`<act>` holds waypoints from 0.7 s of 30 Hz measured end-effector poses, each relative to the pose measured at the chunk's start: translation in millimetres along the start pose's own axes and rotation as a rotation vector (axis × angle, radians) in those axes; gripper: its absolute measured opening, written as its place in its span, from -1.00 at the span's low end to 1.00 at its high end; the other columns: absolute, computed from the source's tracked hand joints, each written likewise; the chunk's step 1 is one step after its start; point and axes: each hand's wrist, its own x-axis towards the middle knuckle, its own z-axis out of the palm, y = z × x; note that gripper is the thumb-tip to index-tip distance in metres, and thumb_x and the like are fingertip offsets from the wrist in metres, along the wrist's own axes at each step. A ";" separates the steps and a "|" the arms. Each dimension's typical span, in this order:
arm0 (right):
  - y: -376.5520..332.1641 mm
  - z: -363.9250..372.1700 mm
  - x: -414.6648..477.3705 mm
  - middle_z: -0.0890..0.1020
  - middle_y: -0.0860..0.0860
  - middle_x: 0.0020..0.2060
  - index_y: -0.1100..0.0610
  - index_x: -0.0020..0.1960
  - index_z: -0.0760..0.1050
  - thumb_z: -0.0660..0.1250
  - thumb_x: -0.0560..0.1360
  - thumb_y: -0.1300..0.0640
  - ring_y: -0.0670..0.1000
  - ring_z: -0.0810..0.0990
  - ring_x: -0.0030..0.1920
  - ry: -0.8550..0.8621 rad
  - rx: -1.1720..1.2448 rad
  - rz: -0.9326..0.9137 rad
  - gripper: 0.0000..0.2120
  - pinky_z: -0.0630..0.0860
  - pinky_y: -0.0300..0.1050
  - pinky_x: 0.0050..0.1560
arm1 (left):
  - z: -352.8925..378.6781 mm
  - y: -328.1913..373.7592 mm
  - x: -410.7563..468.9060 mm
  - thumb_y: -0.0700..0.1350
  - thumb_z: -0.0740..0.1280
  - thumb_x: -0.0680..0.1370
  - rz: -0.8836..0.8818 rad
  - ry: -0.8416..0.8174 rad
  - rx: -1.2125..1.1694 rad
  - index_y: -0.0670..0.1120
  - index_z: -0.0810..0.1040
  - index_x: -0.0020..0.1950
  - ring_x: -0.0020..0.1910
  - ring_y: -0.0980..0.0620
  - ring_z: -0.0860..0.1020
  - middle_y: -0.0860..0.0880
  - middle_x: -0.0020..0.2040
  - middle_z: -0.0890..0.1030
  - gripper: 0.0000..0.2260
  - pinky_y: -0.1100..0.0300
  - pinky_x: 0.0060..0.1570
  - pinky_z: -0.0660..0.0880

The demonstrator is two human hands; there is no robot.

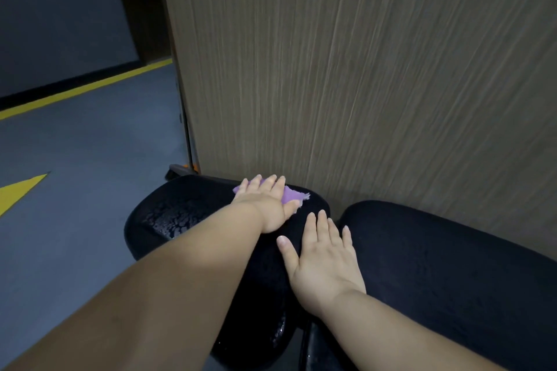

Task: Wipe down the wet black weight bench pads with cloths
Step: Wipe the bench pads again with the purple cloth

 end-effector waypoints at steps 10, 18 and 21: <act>-2.7 -1.6 4.1 -0.16 0.13 0.55 0.18 0.56 -0.23 -0.35 0.54 -0.29 0.06 -0.18 0.55 -0.036 -0.026 0.019 -0.25 -0.27 0.04 0.52 | -2.4 -0.3 14.6 0.24 -0.09 0.64 0.033 0.018 -0.019 0.04 -0.10 0.61 0.57 -0.06 -0.06 0.04 0.61 -0.08 -0.42 -0.05 0.52 -0.12; -0.9 -5.0 1.6 -0.06 0.11 0.56 0.19 0.57 -0.12 -0.33 0.52 -0.29 0.02 -0.12 0.55 0.006 0.014 0.010 -0.22 -0.21 -0.01 0.53 | 12.8 -18.9 -45.1 0.21 -0.07 0.65 0.137 0.043 -0.068 0.03 -0.17 0.60 0.56 0.00 -0.28 0.04 0.60 -0.21 -0.42 0.02 0.51 -0.26; -1.5 -6.4 0.6 -0.06 0.11 0.56 0.20 0.57 -0.11 -0.30 0.55 -0.28 0.02 -0.12 0.55 0.009 0.036 0.008 -0.25 -0.21 -0.01 0.53 | 26.9 -31.8 -80.5 0.23 -0.06 0.65 0.156 0.080 -0.080 0.04 -0.19 0.60 0.55 0.02 -0.30 0.05 0.59 -0.23 -0.40 0.06 0.50 -0.30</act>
